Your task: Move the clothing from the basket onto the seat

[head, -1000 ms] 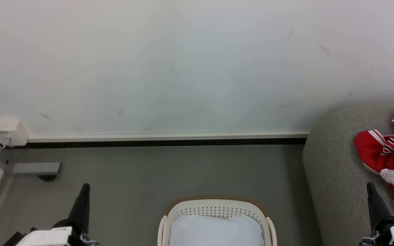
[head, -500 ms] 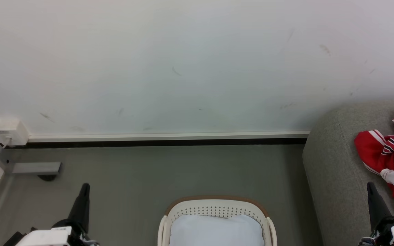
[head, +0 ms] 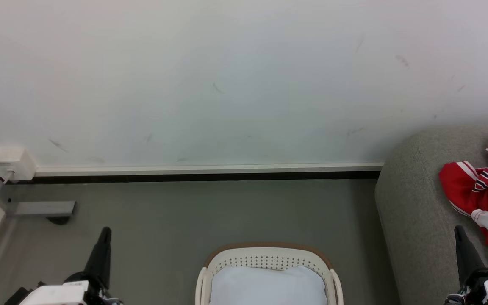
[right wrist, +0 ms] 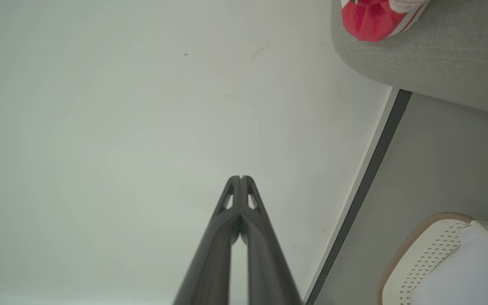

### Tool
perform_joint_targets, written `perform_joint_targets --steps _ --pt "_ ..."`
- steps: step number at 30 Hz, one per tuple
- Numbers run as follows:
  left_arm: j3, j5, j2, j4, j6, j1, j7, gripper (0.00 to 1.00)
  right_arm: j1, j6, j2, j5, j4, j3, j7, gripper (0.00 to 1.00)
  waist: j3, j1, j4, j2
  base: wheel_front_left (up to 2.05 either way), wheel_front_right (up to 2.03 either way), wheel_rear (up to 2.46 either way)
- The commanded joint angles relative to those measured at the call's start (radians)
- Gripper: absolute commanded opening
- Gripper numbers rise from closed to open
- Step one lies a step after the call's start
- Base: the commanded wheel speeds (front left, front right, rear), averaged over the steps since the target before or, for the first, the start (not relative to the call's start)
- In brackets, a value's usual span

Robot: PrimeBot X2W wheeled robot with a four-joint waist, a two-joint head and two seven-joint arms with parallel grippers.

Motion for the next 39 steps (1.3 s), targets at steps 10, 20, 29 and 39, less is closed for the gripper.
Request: perform_joint_targets --steps 10,20,29,39 --pt "0.001 -0.014 0.006 -0.003 -0.004 -0.008 0.004 0.00 -0.012 -0.002 -0.001 0.001 -0.004 -0.003 0.003 0.00 0.000 0.0000 0.000 0.0000 0.00 0.00 0.00" --pt "0.001 -0.014 0.006 -0.003 -0.004 -0.008 0.004 0.00 -0.012 -0.002 -0.001 0.001 -0.004 -0.003 0.003 0.00 0.000 0.0000 0.000 0.0000 0.00 0.00 0.00" --pt "0.001 -0.014 0.006 -0.003 -0.004 -0.008 0.004 0.00 -0.012 -0.002 -0.001 0.002 -0.004 -0.003 0.003 0.00 0.000 0.0000 0.000 0.0000 0.00 0.00 0.00" --pt "0.001 -0.014 0.006 -0.003 -0.004 -0.008 0.004 0.00 -0.012 -0.002 -0.001 0.002 -0.004 -0.003 0.003 0.00 0.000 0.0000 0.000 0.0000 0.00 0.00 0.00"
